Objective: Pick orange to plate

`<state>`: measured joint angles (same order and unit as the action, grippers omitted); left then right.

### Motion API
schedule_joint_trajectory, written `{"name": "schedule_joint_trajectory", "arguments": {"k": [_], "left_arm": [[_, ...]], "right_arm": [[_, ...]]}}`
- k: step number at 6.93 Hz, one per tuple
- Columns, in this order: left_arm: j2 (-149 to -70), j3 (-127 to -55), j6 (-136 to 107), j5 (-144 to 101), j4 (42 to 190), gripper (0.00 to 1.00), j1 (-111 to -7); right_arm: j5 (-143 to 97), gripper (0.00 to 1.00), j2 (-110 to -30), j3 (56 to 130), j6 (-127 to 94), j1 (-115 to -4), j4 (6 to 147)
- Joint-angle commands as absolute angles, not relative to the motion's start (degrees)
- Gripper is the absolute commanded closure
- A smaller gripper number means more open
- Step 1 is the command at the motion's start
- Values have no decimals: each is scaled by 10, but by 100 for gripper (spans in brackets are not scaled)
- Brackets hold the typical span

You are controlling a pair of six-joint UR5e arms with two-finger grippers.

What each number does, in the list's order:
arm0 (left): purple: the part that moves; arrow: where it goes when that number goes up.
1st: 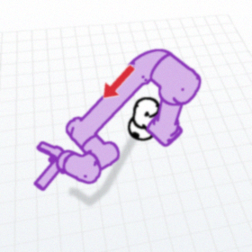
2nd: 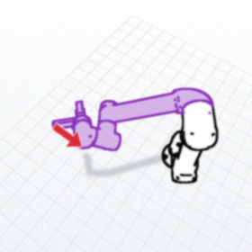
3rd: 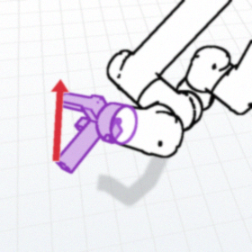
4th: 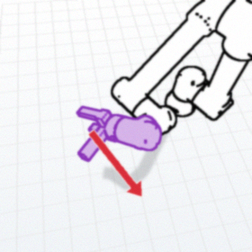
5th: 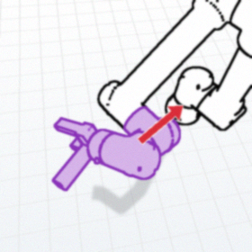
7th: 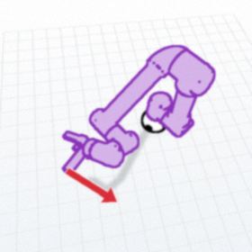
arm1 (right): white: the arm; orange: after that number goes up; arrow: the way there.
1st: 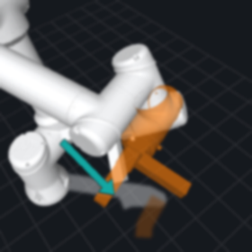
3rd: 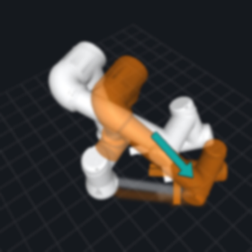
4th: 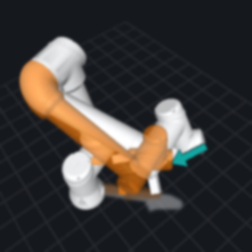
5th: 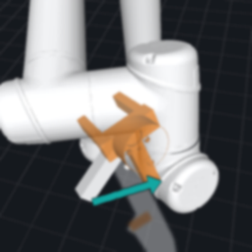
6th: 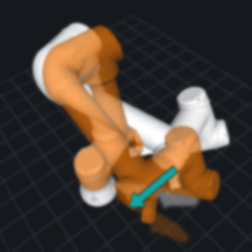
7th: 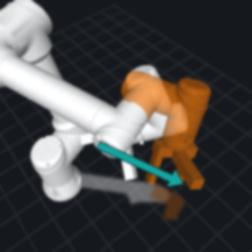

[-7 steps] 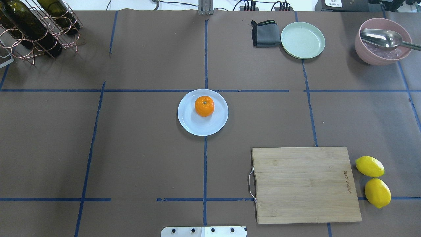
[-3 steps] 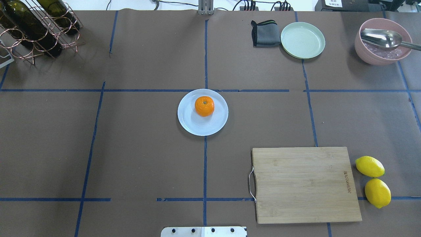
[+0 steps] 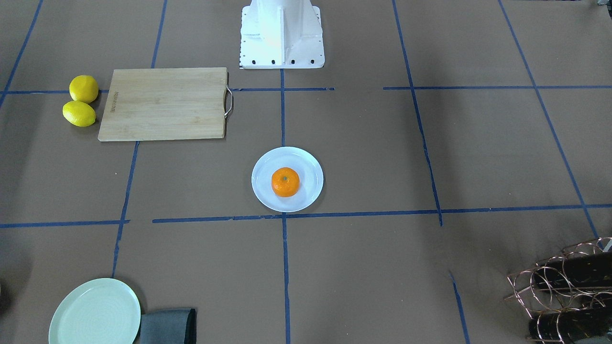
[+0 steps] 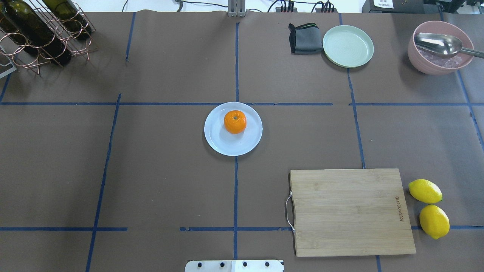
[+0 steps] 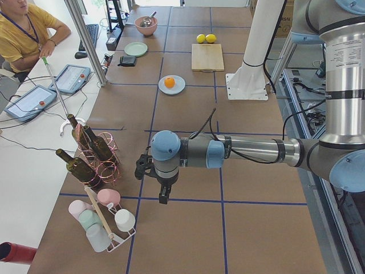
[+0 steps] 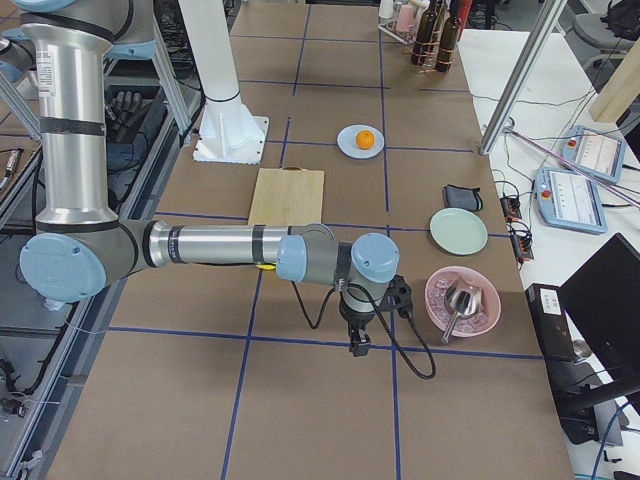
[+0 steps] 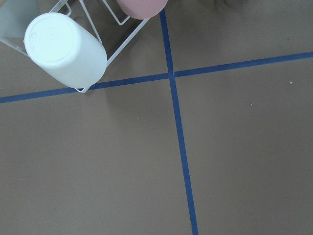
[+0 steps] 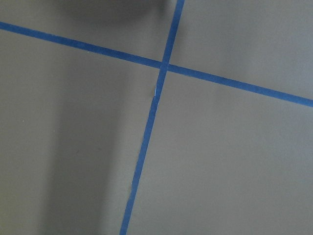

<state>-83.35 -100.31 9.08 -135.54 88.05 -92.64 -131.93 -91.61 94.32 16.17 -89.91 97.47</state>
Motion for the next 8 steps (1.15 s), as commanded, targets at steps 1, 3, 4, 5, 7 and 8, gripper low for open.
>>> {"name": "schedule_joint_trajectory", "arguments": {"k": [1, 3, 4, 5, 7, 8], "left_arm": [[-833, -1003, 91, -1355, 881, 0, -926], [-833, -1004, 91, -1356, 882, 0, -926], [-833, -1004, 91, -1356, 882, 0, -926], [-833, -1004, 91, -1356, 882, 0, -926], [-833, -1004, 91, -1355, 882, 0, -926], [-833, -1004, 91, -1356, 882, 0, -926]], "right_arm": [[-1324, 0, -917, 942, 162, -899, 975], [-1324, 0, -921, 942, 162, -899, 975], [-1324, 0, -921, 943, 162, -899, 975], [-1325, 0, -923, 943, 162, -899, 975], [-1325, 0, -923, 942, 163, -899, 975], [-1325, 0, -923, 942, 163, -899, 975]]}}
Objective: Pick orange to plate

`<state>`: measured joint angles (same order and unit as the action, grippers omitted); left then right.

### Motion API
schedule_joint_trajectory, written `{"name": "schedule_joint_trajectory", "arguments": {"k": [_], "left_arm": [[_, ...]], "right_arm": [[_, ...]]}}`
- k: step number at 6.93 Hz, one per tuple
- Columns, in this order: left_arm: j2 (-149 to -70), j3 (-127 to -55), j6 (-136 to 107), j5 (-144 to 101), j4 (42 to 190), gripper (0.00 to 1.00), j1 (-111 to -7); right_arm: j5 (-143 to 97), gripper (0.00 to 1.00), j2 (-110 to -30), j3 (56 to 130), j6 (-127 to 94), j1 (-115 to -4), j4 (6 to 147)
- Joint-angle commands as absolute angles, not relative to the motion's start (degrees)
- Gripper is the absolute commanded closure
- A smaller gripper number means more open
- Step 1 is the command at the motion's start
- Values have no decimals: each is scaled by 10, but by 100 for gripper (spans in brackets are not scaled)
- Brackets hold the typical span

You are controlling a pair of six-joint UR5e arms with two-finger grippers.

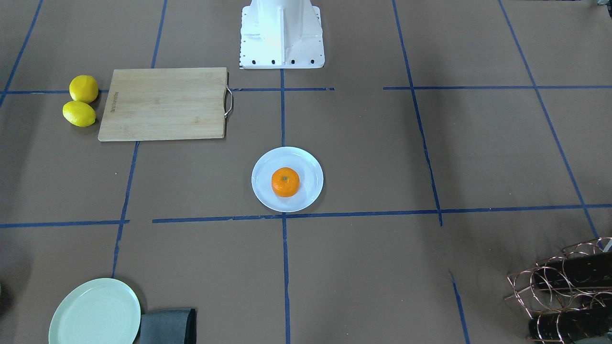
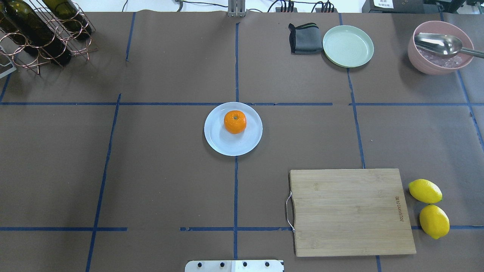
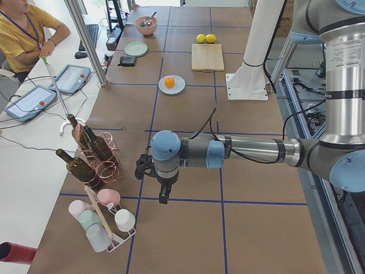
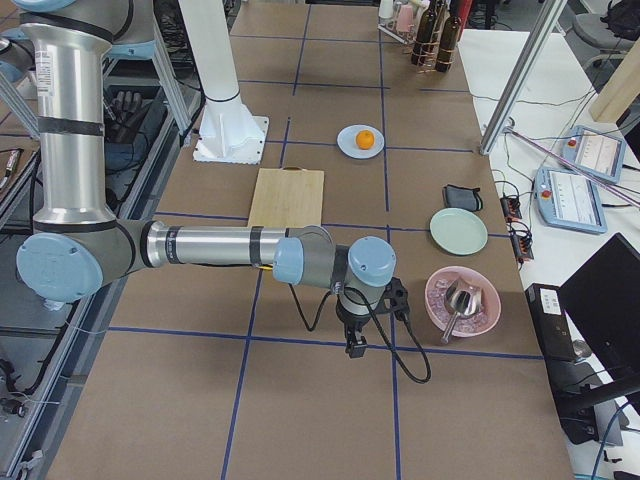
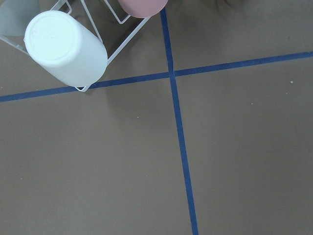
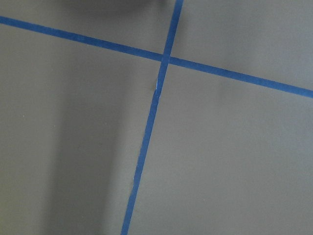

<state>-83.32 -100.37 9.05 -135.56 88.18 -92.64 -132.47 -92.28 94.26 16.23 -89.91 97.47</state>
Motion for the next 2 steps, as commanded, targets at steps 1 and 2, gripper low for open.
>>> {"name": "schedule_joint_trajectory", "arguments": {"k": [1, 2], "left_arm": [[-833, -1004, 91, -1356, 883, 0, -926], [-833, -1005, 91, -1356, 883, 0, -926]], "right_arm": [[-1325, 0, -923, 942, 162, -899, 975], [-1325, 0, -923, 942, 162, -899, 975]]}}
